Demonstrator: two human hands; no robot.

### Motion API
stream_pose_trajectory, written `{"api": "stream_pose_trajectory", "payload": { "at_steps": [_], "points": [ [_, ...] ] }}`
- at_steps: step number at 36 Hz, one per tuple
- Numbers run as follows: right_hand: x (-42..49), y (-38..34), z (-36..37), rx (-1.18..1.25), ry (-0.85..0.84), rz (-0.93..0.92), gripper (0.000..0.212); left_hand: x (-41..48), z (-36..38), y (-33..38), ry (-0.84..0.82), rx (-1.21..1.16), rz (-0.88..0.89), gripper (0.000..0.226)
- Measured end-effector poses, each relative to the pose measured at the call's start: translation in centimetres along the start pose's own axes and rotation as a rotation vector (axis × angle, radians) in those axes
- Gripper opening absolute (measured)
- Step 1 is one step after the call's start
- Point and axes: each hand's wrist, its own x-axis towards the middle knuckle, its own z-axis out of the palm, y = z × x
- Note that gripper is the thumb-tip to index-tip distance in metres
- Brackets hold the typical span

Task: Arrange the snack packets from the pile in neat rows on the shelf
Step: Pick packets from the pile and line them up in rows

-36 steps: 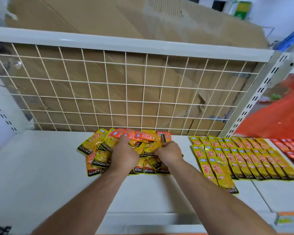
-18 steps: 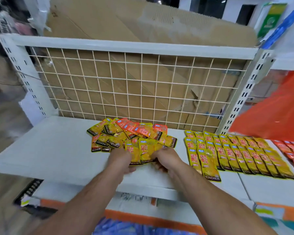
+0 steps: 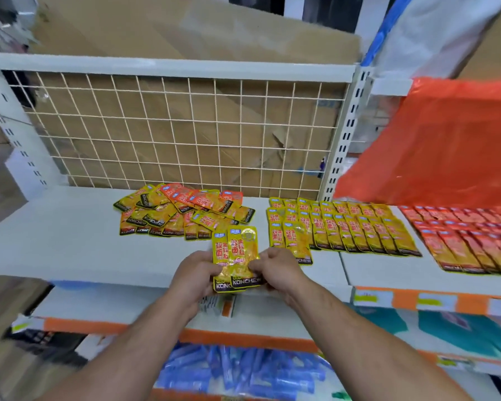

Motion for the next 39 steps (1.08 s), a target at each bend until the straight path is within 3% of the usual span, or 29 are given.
{"api": "stream_pose_trajectory", "payload": {
  "at_steps": [9,20,26,32,39],
  "points": [
    [-2.8,1.6,-5.4,-0.012,0.16,-0.006,0.047,0.7,3.3,-0.5,-0.141,0.138,0.032,0.022],
    [-8.7,4.6,-9.5,0.08,0.394,0.043,0.037,0.2,8.4,-2.3,-0.394,0.202,0.079,0.028],
    [-11.3,6.3,-11.1,0.123,0.475,0.091,0.036,-1.0,10.6,-3.8,-0.448,0.204,0.086,0.027],
    [-11.7,7.1,-13.3,0.114,0.485,0.07,0.036,-0.8,12.7,-4.5,-0.438,0.205,0.072,0.027],
    [-9.2,7.7,-17.1,0.101,0.43,0.071,0.024,1.2,15.9,-4.3,-0.285,0.219,0.091,0.028]
  ]
}}
